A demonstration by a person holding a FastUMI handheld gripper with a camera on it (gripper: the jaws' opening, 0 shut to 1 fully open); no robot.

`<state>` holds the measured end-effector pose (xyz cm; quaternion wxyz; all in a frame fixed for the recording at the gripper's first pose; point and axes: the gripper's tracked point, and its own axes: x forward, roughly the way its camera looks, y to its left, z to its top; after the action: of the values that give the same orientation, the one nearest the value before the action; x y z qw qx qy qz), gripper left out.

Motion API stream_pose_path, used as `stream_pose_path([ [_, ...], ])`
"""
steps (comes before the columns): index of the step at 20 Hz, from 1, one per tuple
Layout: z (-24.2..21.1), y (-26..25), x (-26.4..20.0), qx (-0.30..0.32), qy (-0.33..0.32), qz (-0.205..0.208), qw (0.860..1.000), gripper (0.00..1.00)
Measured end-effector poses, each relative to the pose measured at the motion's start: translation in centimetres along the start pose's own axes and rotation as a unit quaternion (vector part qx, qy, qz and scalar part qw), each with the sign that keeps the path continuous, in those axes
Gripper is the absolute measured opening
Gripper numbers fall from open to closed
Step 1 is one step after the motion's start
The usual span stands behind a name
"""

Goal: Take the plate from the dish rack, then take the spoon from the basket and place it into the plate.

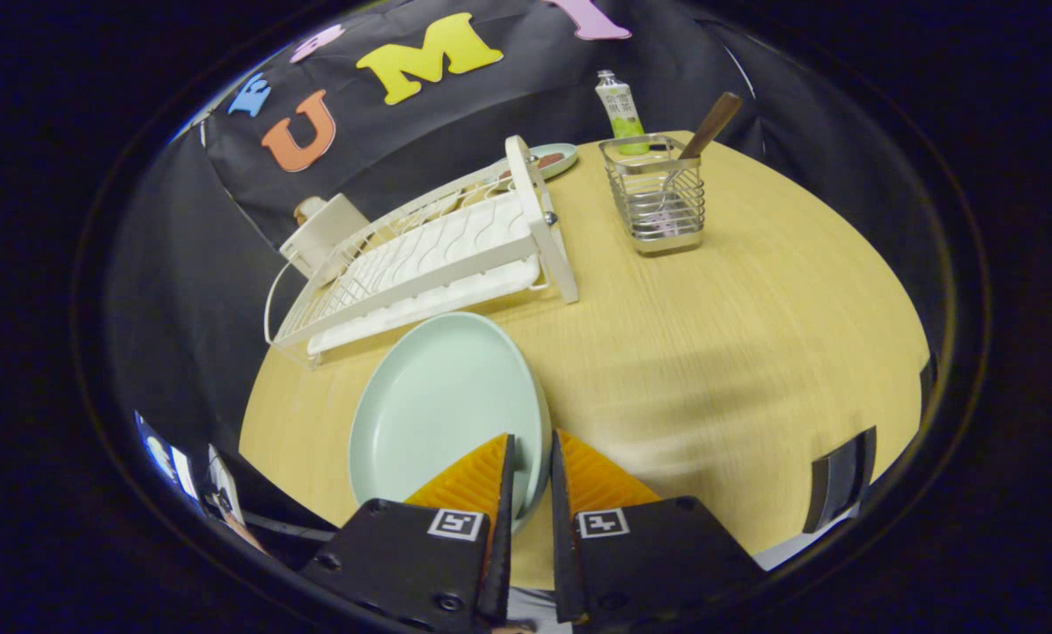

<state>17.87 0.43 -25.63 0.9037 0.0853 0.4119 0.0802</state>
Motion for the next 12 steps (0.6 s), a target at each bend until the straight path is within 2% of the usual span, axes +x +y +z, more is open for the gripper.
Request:
stream_pose_path([
  [2, 0.2, -1.0, -0.1, -0.024, -0.014, -0.027, 0.999, 0.26],
  [3, 0.4, -1.3, -0.5, -0.033, -0.024, -0.034, 0.999, 0.30],
  [5, 1.3, -1.4, -1.4, -0.059, -0.060, -0.039, 0.996, 0.47],
  [8, 4.0, -3.0, -3.1, -0.109, -0.130, -0.092, 0.981, 0.69],
  [9, 4.8, -3.3, -3.6, -0.120, -0.156, -0.102, 0.975, 0.72],
  [12, 6.9, -3.8, -4.1, -0.114, -0.196, -0.097, 0.969, 0.90],
])
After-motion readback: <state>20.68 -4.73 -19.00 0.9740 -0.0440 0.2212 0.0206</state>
